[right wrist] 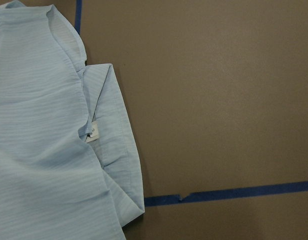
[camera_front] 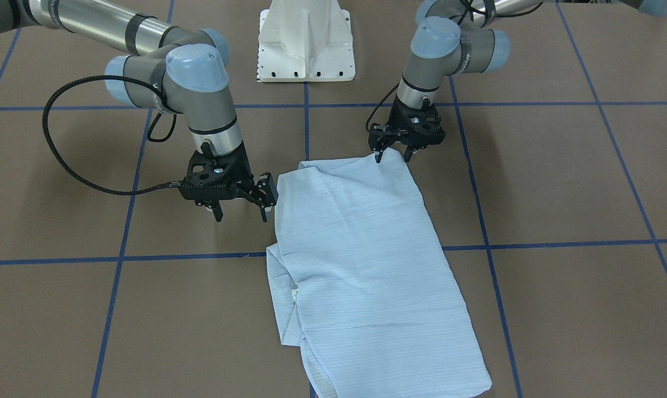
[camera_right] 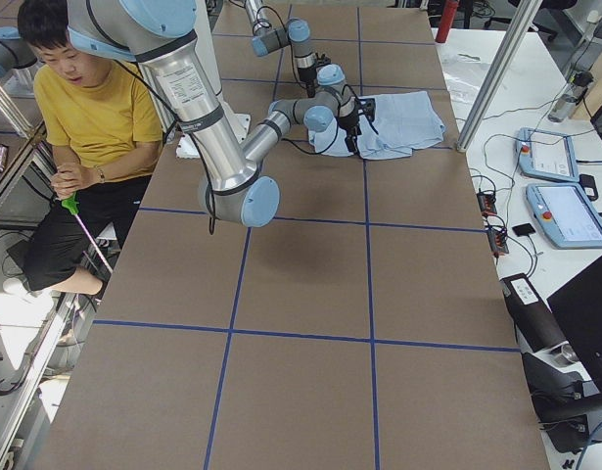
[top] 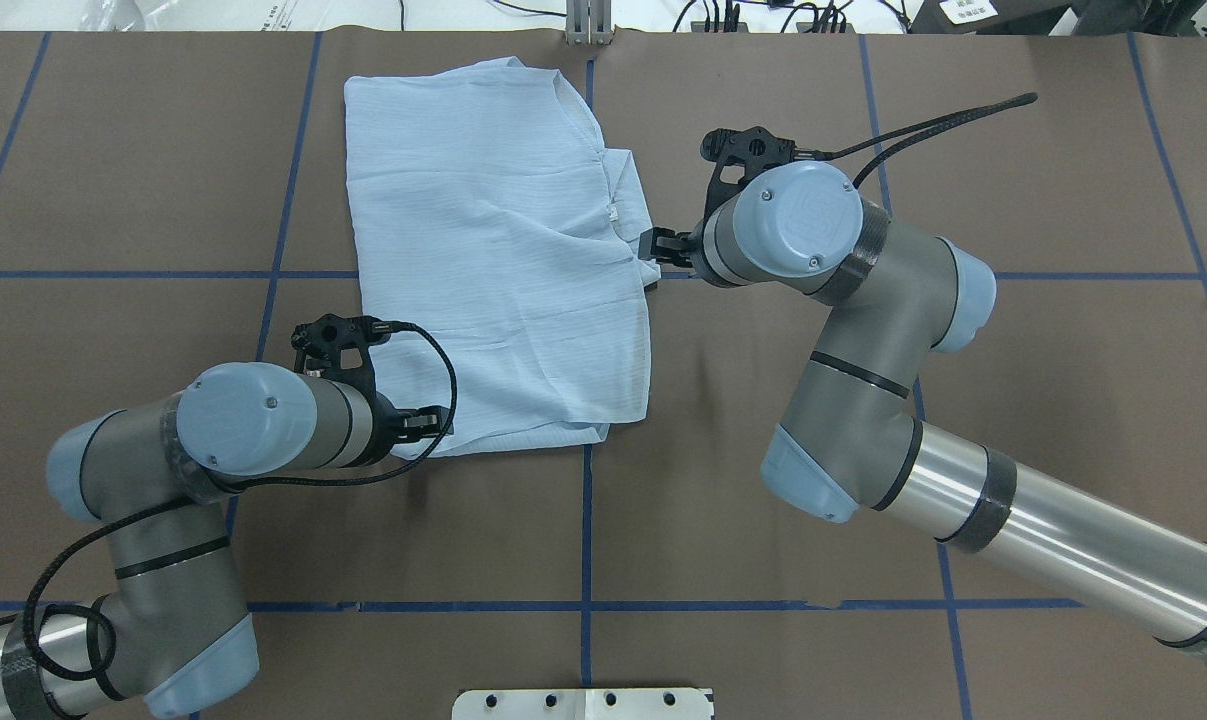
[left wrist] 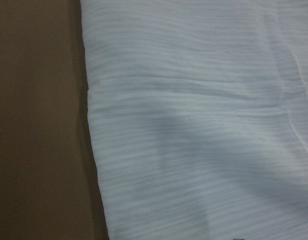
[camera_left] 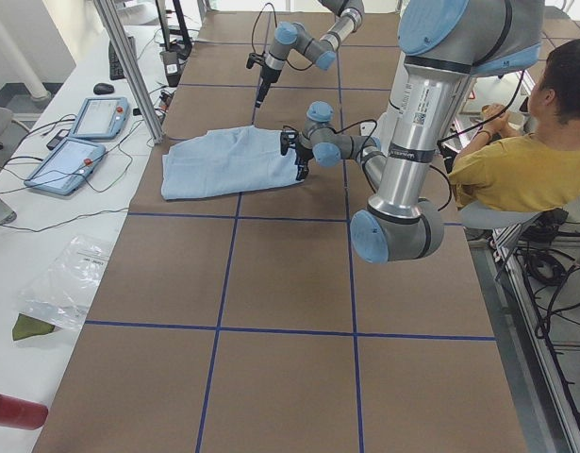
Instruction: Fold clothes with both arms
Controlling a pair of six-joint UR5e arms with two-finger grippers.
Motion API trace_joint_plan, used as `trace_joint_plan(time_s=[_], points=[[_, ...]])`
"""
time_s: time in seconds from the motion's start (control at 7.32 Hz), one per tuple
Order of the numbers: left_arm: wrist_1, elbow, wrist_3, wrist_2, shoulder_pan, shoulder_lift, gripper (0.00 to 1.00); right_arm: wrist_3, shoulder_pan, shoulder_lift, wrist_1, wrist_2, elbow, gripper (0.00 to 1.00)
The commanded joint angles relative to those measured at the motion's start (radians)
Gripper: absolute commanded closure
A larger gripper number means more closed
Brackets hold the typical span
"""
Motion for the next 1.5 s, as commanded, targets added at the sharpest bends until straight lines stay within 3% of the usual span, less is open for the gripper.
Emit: trace_joint_plan(time_s=[0.0, 0.14, 0.41, 0.55, 0.68, 1.09, 1.37], points=[[0.019, 0.003, -0.003, 0.002, 0.003, 0.004, 0.23, 0.0, 0.0, -0.002, 0.0, 0.0, 0.0, 0.0], [0.02, 0.003, -0.004, 0.002, 0.003, 0.004, 0.25, 0.0, -0.002, -0.002, 0.0, 0.0, -0.002, 0.0], [0.018, 0.005, -0.004, 0.0, 0.006, 0.003, 0.76, 0.0, -0.003, -0.002, 0.0, 0.0, -0.002, 0.0], [0.018, 0.003, -0.004, 0.0, 0.009, 0.001, 0.85, 0.0, -0.005, -0.002, 0.0, 0.0, -0.002, 0.0], [0.018, -0.003, -0.004, 0.0, 0.009, 0.001, 1.0, 0.012, -0.006, -0.002, 0.0, 0.0, 0.0, 0.0], [0.018, -0.011, -0.004, 0.002, 0.008, 0.003, 1.0, 0.457, -0.102, 0.021, -0.014, -0.023, 0.001, 0.06], [0.018, -0.011, -0.006, 0.004, 0.008, 0.004, 1.0, 0.66, -0.173, 0.043, -0.059, -0.055, 0.0, 0.15]])
